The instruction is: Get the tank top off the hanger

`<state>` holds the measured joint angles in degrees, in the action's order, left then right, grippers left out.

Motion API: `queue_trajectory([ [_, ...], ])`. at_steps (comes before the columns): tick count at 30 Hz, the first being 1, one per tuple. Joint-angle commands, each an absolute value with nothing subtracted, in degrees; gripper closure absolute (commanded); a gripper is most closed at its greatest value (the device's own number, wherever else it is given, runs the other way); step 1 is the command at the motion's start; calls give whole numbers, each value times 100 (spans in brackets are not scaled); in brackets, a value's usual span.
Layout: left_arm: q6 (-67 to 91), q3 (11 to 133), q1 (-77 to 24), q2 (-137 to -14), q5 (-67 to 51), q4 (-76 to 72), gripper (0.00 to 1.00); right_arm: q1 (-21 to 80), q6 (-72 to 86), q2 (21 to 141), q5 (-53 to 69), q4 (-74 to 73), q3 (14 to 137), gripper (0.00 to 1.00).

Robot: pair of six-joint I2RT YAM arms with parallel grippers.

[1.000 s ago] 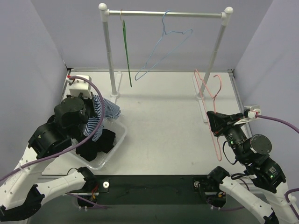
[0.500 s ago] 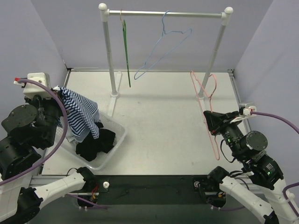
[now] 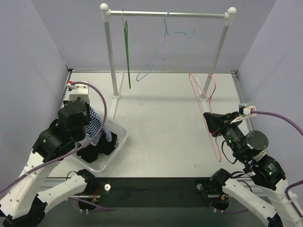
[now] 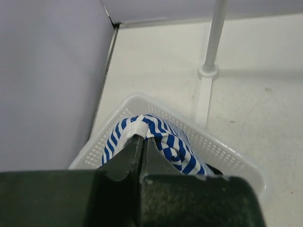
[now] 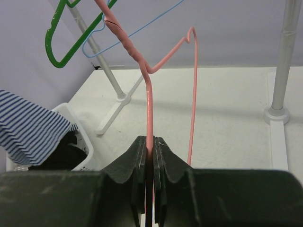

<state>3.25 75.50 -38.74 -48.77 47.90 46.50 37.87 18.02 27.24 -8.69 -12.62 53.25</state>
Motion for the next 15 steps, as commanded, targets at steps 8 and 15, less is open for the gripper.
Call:
queue_trajectory([
  [8,1853,4644,-387,-5185,264,3420,100,3771,2004,2645,-809,-940,5300,100],
  [15,3303,3771,246,-5571,509,2979,100,3779,2022,2751,-835,-1002,5247,100],
])
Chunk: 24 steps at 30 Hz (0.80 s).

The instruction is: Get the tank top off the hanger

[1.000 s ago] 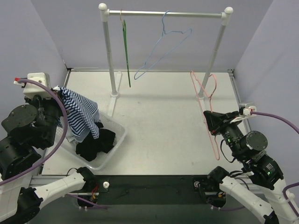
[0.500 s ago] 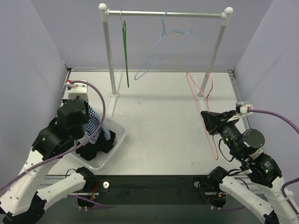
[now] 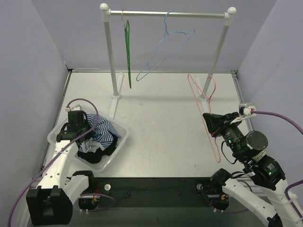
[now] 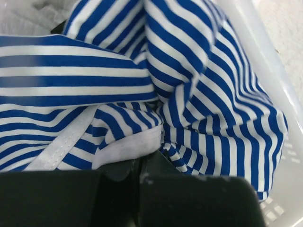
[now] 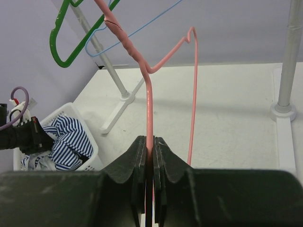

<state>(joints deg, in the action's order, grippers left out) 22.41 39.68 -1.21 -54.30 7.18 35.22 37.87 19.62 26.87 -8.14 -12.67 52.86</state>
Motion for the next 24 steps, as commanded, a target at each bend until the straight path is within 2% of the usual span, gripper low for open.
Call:
queue_trajectory([
  [1,3566,3771,281,-5598,779,3101,100,3779,2013,2751,-852,-1011,5230,100],
  [3,3769,3788,299,-5581,1106,3268,100,3779,2013,2733,-896,-1002,5212,100],
  [4,3814,3805,299,-5564,1351,3313,95,3779,1995,2725,-914,-1002,5203,100],
  [8,3823,3893,299,-5274,1573,3384,58,3779,1969,2803,-958,-993,5168,100],
  [10,3727,3998,299,-5019,1556,3366,52,3788,1969,2882,-958,-1002,5168,100],
  [14,3499,4314,299,-4633,1591,3445,18,3779,1995,3023,-932,-993,5212,100],
  [17,3340,4508,281,-4386,1390,3428,14,3788,1995,3199,-984,-984,5300,100],
  [20,2981,4483,290,-4149,513,3156,13,3779,1951,3436,-1002,-941,5466,100],
  [21,2753,4422,290,-4053,231,2973,8,3779,1942,3497,-1019,-888,5528,100],
  [22,2673,4404,281,-4008,-294,2936,7,3779,1873,3646,-1002,-862,5641,100],
  [24,2497,4342,290,-3921,-588,2909,3,3771,1776,3831,-1107,-826,5817,100],
])
